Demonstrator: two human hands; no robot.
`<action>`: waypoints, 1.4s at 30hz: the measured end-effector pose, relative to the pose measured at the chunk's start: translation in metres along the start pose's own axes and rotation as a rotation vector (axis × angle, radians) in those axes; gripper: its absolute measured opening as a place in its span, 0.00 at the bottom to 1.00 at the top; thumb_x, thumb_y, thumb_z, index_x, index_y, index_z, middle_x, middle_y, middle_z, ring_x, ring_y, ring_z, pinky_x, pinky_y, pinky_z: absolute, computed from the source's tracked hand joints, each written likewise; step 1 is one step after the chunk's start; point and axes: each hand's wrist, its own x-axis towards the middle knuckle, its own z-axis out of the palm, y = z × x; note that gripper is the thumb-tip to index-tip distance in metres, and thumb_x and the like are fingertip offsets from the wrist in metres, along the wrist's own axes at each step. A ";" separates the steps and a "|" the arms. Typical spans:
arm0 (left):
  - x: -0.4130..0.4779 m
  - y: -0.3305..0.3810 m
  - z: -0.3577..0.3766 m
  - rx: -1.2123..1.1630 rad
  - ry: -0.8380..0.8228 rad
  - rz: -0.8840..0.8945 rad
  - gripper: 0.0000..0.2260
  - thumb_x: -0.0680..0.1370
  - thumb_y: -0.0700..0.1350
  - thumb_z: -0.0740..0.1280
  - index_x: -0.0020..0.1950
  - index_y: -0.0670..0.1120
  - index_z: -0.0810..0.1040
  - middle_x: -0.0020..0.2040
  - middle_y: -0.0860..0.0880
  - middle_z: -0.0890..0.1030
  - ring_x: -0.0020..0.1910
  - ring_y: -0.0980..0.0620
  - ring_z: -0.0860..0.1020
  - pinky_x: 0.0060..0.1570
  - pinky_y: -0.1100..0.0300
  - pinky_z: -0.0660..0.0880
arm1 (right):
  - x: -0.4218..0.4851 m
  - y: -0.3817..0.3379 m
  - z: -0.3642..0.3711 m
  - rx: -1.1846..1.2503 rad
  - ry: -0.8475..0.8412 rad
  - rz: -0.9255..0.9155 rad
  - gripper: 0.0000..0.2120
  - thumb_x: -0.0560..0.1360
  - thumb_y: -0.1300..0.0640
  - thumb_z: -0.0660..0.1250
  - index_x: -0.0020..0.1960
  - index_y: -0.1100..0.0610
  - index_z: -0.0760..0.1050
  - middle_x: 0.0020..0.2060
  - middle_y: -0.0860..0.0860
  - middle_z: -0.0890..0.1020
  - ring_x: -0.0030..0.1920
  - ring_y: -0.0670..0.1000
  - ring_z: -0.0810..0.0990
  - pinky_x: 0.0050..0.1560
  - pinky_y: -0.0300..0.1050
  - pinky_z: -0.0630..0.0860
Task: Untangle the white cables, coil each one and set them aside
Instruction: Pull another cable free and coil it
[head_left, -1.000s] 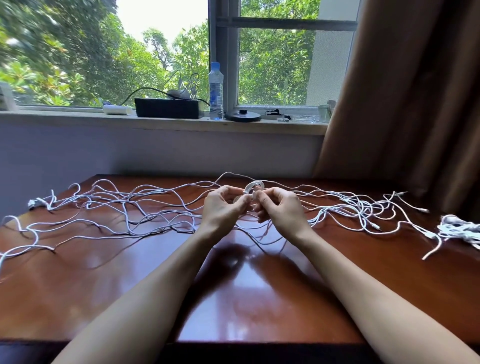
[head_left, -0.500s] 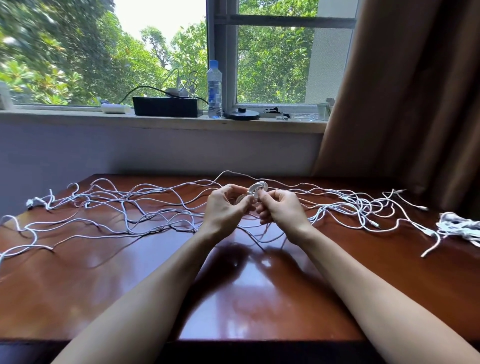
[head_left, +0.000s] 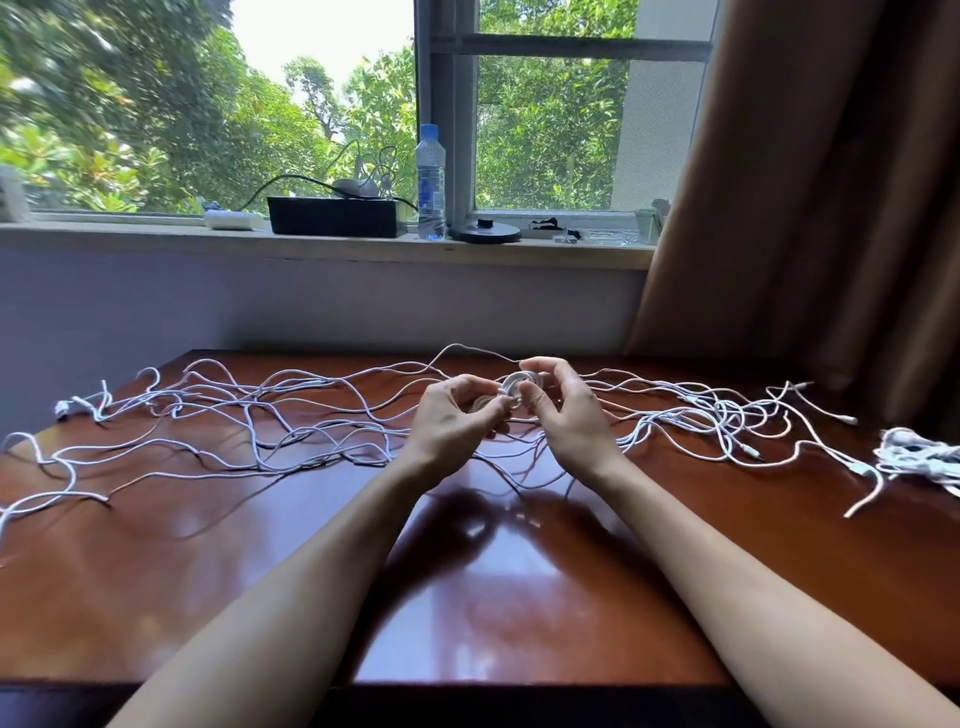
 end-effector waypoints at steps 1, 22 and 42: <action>0.000 0.001 -0.001 0.012 -0.007 0.007 0.07 0.77 0.36 0.73 0.52 0.34 0.81 0.36 0.42 0.84 0.32 0.50 0.81 0.35 0.59 0.77 | 0.000 -0.001 -0.001 0.021 -0.013 0.007 0.08 0.81 0.60 0.67 0.59 0.58 0.76 0.45 0.43 0.82 0.43 0.34 0.80 0.46 0.28 0.73; -0.001 0.000 -0.005 0.177 -0.123 0.095 0.05 0.77 0.34 0.71 0.53 0.37 0.81 0.36 0.47 0.83 0.31 0.55 0.80 0.36 0.65 0.75 | 0.000 0.002 -0.009 -0.035 -0.065 0.032 0.15 0.77 0.63 0.71 0.62 0.51 0.78 0.44 0.46 0.82 0.47 0.46 0.84 0.52 0.39 0.79; -0.002 0.003 -0.008 0.268 -0.225 0.167 0.08 0.78 0.32 0.69 0.54 0.41 0.82 0.37 0.53 0.83 0.32 0.63 0.78 0.37 0.66 0.76 | 0.000 0.005 -0.010 0.058 -0.110 0.005 0.14 0.78 0.68 0.69 0.61 0.56 0.82 0.55 0.50 0.81 0.51 0.42 0.83 0.54 0.35 0.77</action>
